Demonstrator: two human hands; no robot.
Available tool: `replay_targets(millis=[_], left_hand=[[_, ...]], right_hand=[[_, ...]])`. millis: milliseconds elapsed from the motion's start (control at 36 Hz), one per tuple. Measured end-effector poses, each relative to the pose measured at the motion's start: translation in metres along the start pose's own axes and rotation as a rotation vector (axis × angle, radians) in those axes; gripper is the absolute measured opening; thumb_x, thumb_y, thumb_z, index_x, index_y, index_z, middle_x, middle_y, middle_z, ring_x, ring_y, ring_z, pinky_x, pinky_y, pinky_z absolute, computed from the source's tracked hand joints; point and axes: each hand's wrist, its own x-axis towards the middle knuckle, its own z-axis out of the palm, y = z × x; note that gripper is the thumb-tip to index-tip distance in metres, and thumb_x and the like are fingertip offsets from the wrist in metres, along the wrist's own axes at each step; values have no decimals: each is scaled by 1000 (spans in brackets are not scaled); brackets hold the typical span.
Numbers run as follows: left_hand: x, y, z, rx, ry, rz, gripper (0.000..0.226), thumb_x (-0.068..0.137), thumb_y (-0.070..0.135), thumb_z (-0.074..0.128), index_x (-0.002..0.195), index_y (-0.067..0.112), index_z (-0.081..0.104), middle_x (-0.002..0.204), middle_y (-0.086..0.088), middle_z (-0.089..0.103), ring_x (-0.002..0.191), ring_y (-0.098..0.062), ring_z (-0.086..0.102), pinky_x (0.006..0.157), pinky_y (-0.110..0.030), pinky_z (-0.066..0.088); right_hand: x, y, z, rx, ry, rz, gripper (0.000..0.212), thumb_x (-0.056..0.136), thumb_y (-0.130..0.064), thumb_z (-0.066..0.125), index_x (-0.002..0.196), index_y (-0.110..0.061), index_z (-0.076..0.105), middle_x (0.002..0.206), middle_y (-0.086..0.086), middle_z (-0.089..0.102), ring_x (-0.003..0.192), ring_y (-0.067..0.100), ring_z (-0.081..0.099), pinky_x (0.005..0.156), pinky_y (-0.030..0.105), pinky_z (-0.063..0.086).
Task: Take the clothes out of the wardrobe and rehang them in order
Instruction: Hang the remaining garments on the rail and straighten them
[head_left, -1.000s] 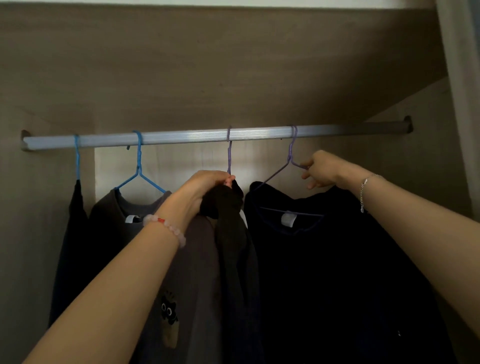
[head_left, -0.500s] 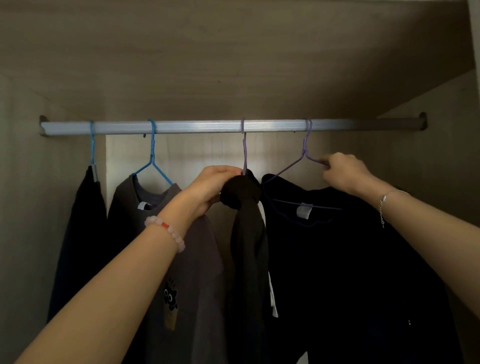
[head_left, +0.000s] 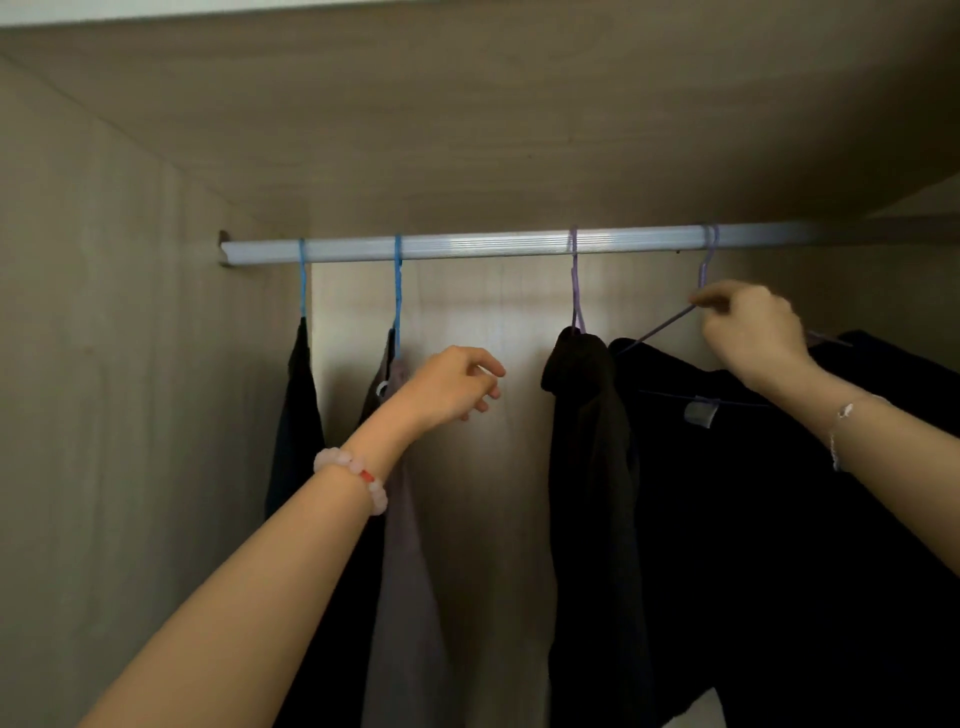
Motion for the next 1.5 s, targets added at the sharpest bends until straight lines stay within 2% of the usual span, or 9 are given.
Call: replay_targets(millis=[139, 222, 306, 500, 694, 861, 972, 1167, 1500], left_hand=[[-3, -14, -7, 51, 79, -24, 26, 93, 8, 41, 109, 11, 61, 86, 0, 64, 77, -15, 61, 62, -24, 48], [-2, -19, -4, 96, 117, -41, 27, 90, 10, 43, 109, 11, 62, 88, -2, 66, 82, -20, 65, 74, -31, 53], [-6, -19, 2, 191, 162, -37, 27, 88, 16, 44, 109, 16, 62, 100, -5, 69, 92, -25, 65, 87, -41, 53], [-16, -51, 22, 149, 248, -213, 24, 85, 18, 48, 99, 22, 66, 111, -12, 67, 103, -32, 61, 92, -41, 50], [-8, -66, 26, 199, 335, -171, 29, 89, 17, 47, 114, 20, 62, 115, -7, 66, 103, -29, 61, 83, -34, 47], [-17, -33, -3, 883, 758, 440, 30, 78, 14, 53, 106, 11, 63, 96, -9, 67, 86, -32, 64, 71, -38, 49], [-16, -19, -46, 1047, 928, 309, 29, 72, 12, 54, 100, 6, 59, 94, -15, 63, 89, -35, 58, 79, -43, 37], [-14, -34, -73, 1004, 718, 1, 26, 82, 9, 53, 103, -5, 55, 103, -26, 61, 95, -44, 57, 75, -46, 43], [-15, -60, -72, 1126, 545, -103, 34, 90, 7, 42, 123, 8, 51, 112, -14, 61, 98, -40, 63, 64, -36, 32]], right_hand=[[-17, -48, 10, 528, -378, 154, 41, 87, -38, 56, 123, -17, 56, 114, 2, 56, 111, 22, 52, 80, 31, 40], [-26, -66, 13, 468, -637, 210, 55, 78, -55, 60, 121, -22, 54, 109, -2, 57, 107, 19, 52, 87, 37, 42], [-31, -72, 19, 365, -743, 231, 50, 73, -46, 68, 112, -17, 59, 110, 6, 63, 103, 24, 60, 93, 40, 47], [-27, -56, 2, 129, -594, 261, 28, 83, -14, 52, 107, -1, 54, 91, 14, 57, 70, 25, 54, 54, 23, 38], [-22, -26, -3, -325, -396, 18, 31, 95, -35, 44, 80, -9, 52, 105, 18, 61, 94, 34, 58, 70, 30, 38], [-18, -19, -2, -431, -200, -37, 36, 95, -37, 45, 94, -5, 61, 96, 19, 61, 96, 40, 59, 68, 35, 40], [-16, -24, -3, -528, -62, -119, 35, 96, -33, 44, 95, -2, 61, 102, 23, 64, 94, 41, 60, 66, 33, 37], [3, -41, 7, -569, 48, -180, 29, 93, -27, 46, 92, -3, 63, 100, 24, 66, 92, 43, 61, 65, 33, 35], [25, -53, 30, -567, 34, -151, 27, 90, -20, 48, 100, 1, 63, 106, 23, 65, 98, 42, 61, 71, 36, 40]])
